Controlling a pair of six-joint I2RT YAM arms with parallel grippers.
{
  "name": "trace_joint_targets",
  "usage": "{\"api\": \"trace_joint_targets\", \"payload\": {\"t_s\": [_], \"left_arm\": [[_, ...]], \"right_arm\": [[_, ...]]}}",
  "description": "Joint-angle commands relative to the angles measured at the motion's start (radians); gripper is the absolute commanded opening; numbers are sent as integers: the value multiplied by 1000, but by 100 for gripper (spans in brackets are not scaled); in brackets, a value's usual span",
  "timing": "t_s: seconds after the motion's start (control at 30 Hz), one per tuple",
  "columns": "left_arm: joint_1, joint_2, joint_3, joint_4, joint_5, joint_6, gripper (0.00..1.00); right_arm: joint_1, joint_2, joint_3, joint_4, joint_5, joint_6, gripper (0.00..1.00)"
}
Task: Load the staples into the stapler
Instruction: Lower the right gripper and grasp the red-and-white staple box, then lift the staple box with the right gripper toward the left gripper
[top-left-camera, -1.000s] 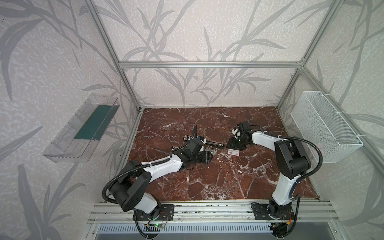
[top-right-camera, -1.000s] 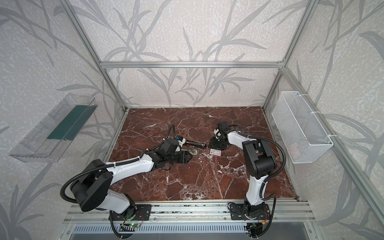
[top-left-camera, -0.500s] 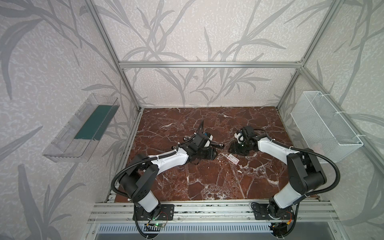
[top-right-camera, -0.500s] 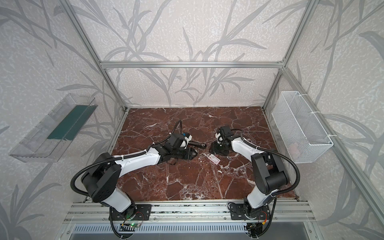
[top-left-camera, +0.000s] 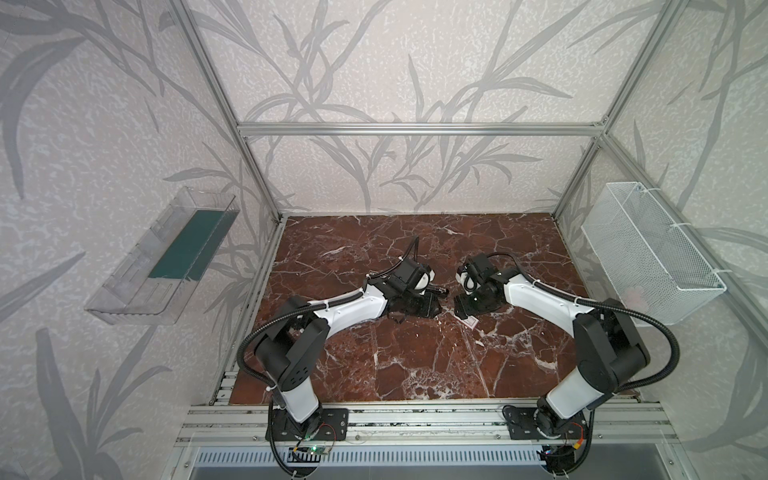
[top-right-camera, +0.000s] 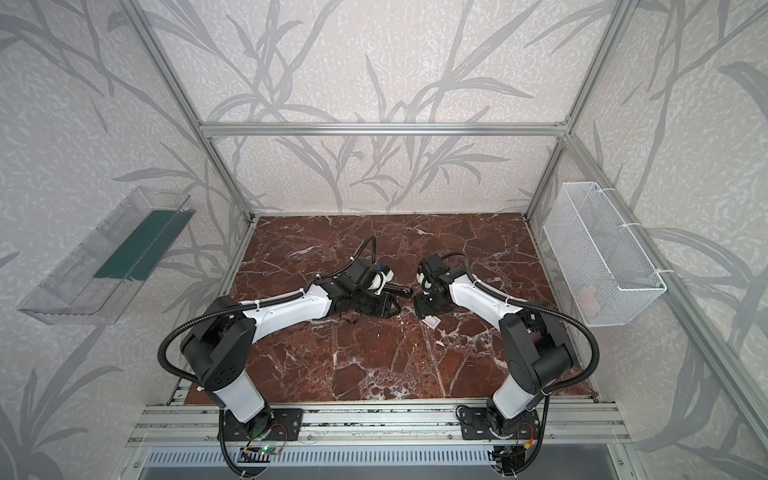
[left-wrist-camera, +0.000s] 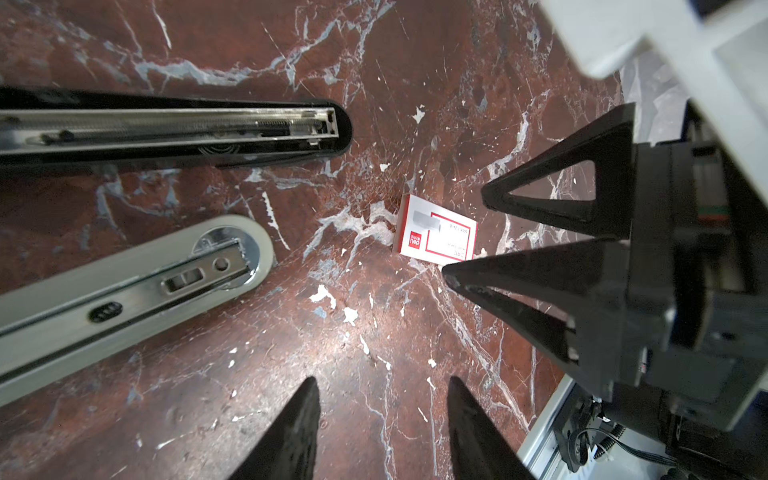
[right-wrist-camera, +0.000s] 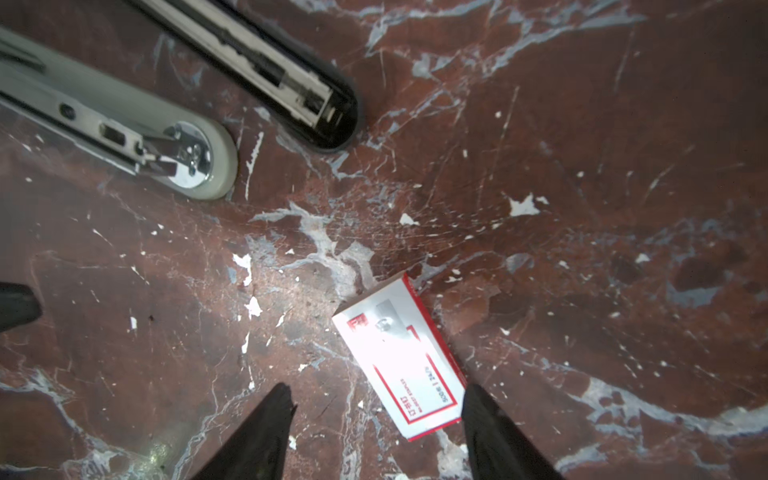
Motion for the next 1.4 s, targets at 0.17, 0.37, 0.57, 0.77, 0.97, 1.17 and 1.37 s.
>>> {"api": "trace_joint_targets", "payload": {"t_s": [0.17, 0.37, 0.57, 0.77, 0.97, 1.17, 1.37], "left_arm": [[17, -70, -97, 34, 0, -7, 51], [42, -95, -146, 59, 12, -20, 51], [55, -105, -166, 81, 17, -29, 51], [60, -100, -172, 95, 25, -39, 50], [64, -106, -186, 108, 25, -51, 49], [67, -103, -184, 118, 30, -54, 48], [66, -105, -187, 123, 33, -57, 48]], "right_arm": [[26, 95, 67, -77, 108, -101, 67], [33, 157, 105, -101, 92, -133, 67], [35, 188, 119, -98, 100, -146, 67], [42, 226, 139, -93, 94, -148, 63], [45, 237, 137, -85, 87, -150, 58], [55, 232, 131, -80, 84, -152, 46], [64, 193, 111, -54, 98, -153, 40]]}}
